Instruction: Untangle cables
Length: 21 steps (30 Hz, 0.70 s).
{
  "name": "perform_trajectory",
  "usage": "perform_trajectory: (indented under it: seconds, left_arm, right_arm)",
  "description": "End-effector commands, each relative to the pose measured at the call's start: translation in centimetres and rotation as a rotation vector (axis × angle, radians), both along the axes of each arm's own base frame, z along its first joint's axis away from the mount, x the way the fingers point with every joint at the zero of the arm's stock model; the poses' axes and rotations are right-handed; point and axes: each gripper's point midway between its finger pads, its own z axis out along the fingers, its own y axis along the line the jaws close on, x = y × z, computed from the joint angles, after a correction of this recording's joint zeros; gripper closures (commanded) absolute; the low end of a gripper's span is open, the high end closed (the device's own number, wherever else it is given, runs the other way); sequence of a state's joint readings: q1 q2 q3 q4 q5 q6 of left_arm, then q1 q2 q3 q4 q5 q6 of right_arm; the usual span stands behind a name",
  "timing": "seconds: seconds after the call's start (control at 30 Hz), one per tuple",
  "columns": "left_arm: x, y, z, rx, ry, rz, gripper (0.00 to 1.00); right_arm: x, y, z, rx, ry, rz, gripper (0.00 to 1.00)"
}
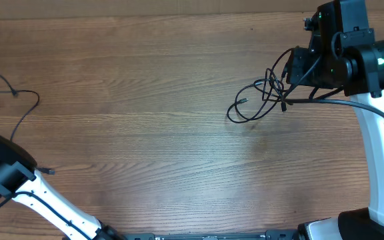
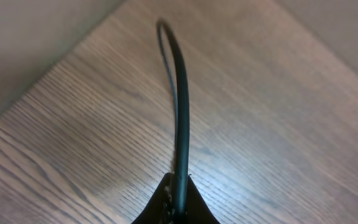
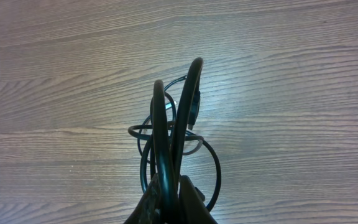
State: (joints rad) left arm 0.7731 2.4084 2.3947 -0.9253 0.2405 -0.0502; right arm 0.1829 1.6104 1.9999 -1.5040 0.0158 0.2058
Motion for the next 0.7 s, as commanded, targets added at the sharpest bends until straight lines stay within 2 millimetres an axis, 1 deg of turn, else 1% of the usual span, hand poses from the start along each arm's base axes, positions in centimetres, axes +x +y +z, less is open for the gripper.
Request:
perform_trajectory:
  seconds: [0.0, 0.1, 0.23, 0.5, 0.53, 0.57, 0.63, 0.67]
  left_arm:
    - [0.3, -0.1, -3.1, -0.042, 0.032, -0.014, 0.96]
    - [0.3, -0.2, -4.9, -0.065, 0.056, -0.018, 0.96]
    - [0.2, -0.3, -6.6, -0.086, 0.077, -0.018, 0.96]
    - [0.2, -0.4, -6.9, -0.093, 0.084, -0.018, 0.96]
    - [0.1, -0.4, -6.9, -0.095, 0.086, -0.018, 0.85]
    - [0.1, -0.5, -6.9, -0.097, 0.087, -0.018, 0.62]
    - [0.1, -0.5, -7.0, -0.098, 0.088, -0.018, 0.22]
    - [0.0, -0.5, -7.0, -0.098, 0.088, -0.017, 0.07]
  right_arm:
    - [0.0, -0.4, 0.6, 0.003, -0.022, -0.017, 0.96]
    - [0.0, -0.4, 0.6, 0.003, -0.021, -0.017, 0.96]
    - [-0.2, -0.4, 0.5, 0.003, -0.013, -0.020, 0.96]
    - [-0.2, -0.4, 0.4, 0.002, -0.010, -0.020, 0.96]
    - [-0.2, -0.4, 0.4, 0.002, -0.010, -0.020, 0.96]
    - [-0.2, -0.4, 0.4, 0.003, -0.010, -0.020, 0.96]
    - [-0.2, -0.4, 0.4, 0.003, -0.010, -0.020, 0.96]
    - [-0.2, -0.4, 0.4, 0.003, -0.010, -0.020, 0.95]
